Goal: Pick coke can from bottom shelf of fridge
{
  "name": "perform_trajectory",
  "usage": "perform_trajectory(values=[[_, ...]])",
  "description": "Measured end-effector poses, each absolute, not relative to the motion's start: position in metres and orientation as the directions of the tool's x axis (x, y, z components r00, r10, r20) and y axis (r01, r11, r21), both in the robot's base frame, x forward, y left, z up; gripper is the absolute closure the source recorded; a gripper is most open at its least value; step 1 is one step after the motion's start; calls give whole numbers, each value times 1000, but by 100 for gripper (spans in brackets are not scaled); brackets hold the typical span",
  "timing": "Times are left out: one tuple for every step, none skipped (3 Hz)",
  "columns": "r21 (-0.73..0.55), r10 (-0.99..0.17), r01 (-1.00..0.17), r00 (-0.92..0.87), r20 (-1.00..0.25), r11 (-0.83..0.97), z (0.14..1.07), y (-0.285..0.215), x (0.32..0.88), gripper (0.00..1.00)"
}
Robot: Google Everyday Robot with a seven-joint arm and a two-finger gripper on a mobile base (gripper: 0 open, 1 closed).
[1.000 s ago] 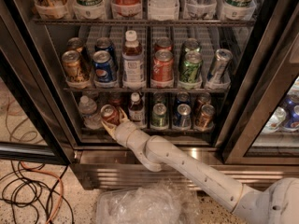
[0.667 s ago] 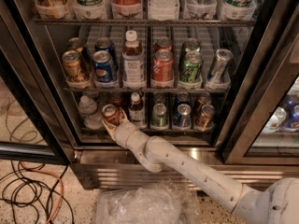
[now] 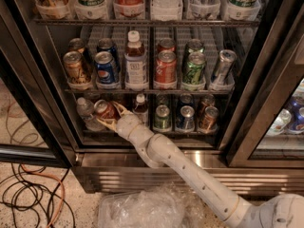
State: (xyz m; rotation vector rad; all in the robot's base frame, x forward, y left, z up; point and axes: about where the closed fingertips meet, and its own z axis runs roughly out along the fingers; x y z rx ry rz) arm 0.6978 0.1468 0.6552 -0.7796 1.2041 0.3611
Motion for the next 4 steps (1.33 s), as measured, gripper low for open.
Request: perform_trajectory(values=[[-411, -141, -556, 464, -875, 722, 695, 141, 702, 100], [-411, -140, -556, 464, -875, 722, 695, 141, 702, 100], [-397, -137, -591, 435, -890, 702, 697, 132, 696, 100], [-362, -145, -669, 358, -922, 649, 697, 105, 683, 100]])
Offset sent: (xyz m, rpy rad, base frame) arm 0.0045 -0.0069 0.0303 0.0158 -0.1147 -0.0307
